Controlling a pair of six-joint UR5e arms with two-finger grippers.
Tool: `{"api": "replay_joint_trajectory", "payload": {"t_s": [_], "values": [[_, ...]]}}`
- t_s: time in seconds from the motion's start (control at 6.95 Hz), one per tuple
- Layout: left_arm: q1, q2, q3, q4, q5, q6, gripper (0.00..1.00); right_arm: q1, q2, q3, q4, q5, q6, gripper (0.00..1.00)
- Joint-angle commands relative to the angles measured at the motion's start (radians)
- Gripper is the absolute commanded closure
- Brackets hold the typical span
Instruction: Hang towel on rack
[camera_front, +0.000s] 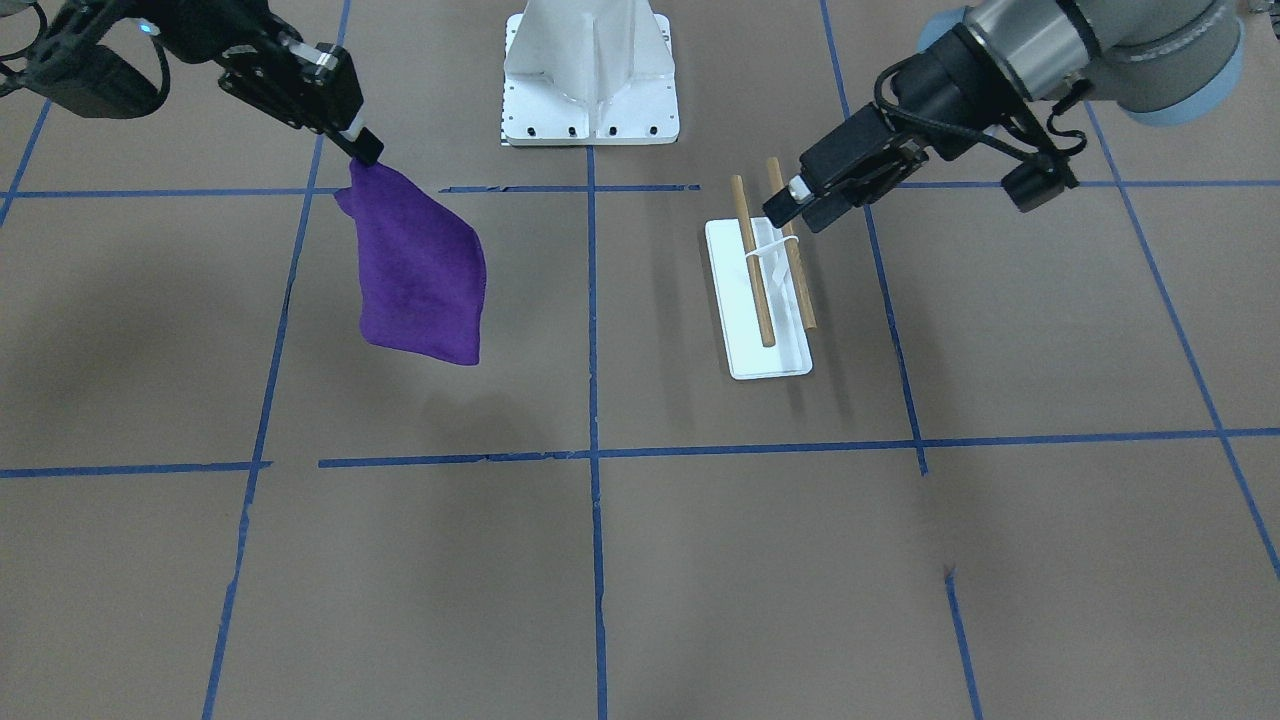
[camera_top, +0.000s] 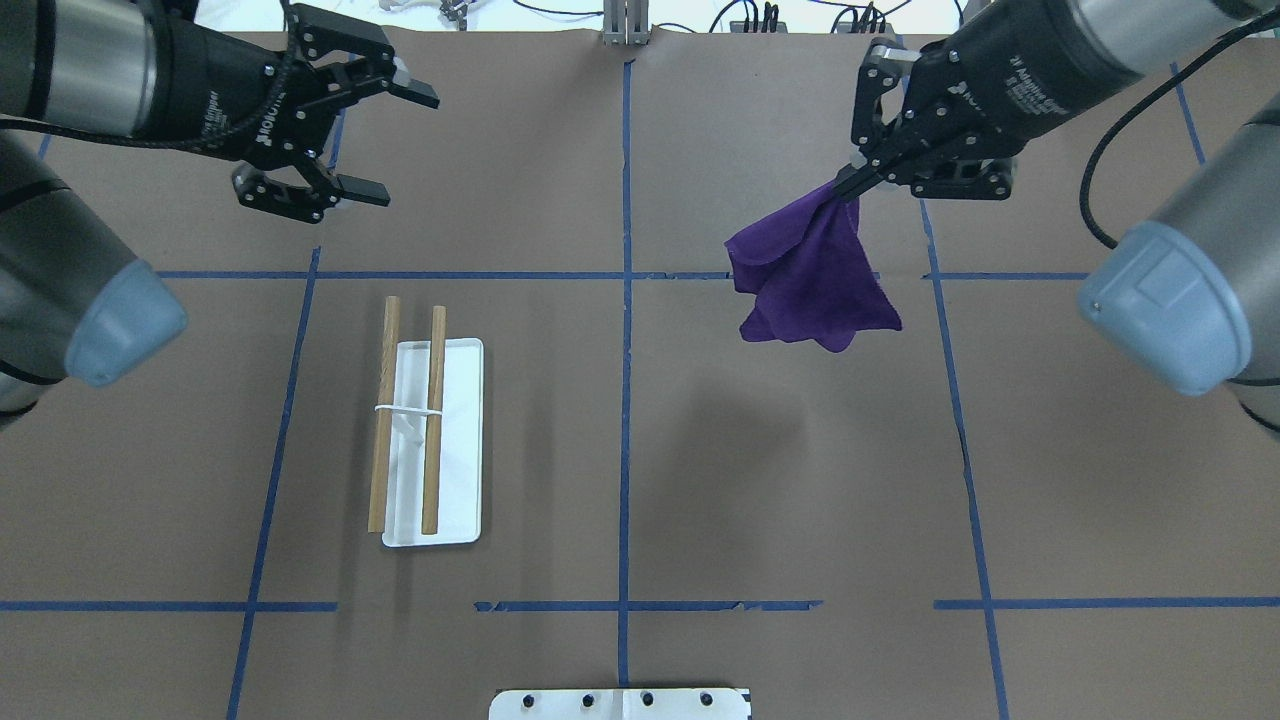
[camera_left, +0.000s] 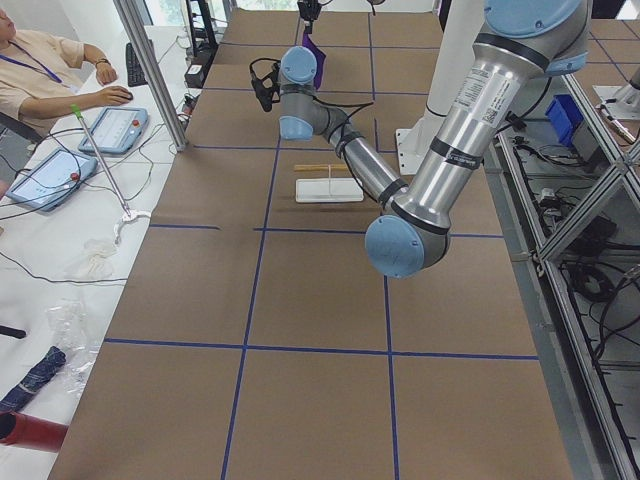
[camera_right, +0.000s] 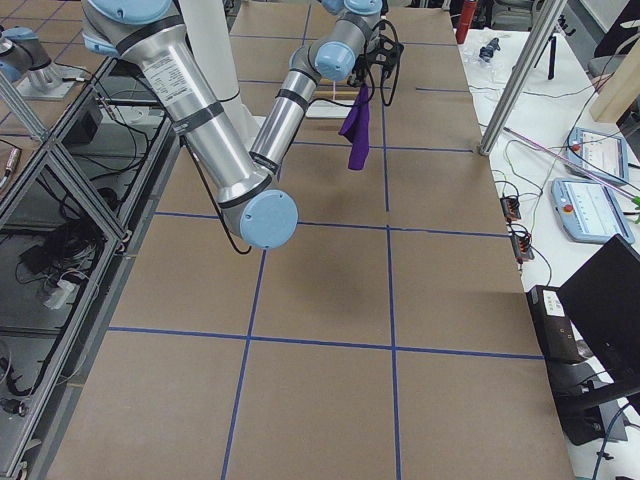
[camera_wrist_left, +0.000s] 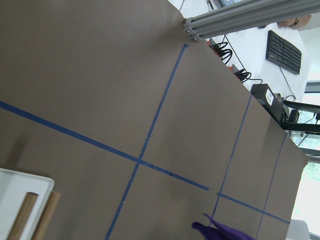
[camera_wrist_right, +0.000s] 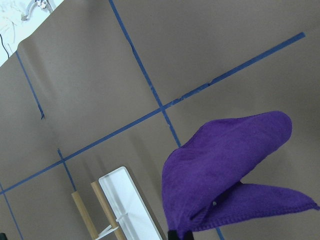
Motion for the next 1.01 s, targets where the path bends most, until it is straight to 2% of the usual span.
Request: {"api": "replay_joint_trajectory", "payload": {"t_s": [0.0, 0.14, 0.29, 0.43, 0.58, 0.86], "values": [[0.067, -0.08, 0.026, -0.004, 0.038, -0.262, 0.0, -0.081, 0.016, 0.0, 0.092, -0.11, 0.119, 1.0], [0.129, -0.103, 0.025, -0.003, 0.066, -0.388, 0.0, -0.084, 0.023, 0.0, 0.094, -0.112, 0.123, 1.0], [0.147, -0.144, 0.063, 0.0, 0.086, -0.424, 0.0, -0.088, 0.026, -0.002, 0.093, -0.115, 0.123, 1.0], [0.179, -0.177, 0.104, 0.002, 0.122, -0.435, 0.0, -0.096, 0.026, 0.0, 0.093, -0.118, 0.123, 1.0], [0.202, -0.181, 0.104, 0.003, 0.164, -0.437, 0.03, -0.101, 0.028, 0.001, 0.094, -0.121, 0.125, 1.0], [0.214, -0.183, 0.11, 0.002, 0.172, -0.435, 0.06, -0.11, 0.029, 0.009, 0.094, -0.121, 0.133, 1.0]]}}
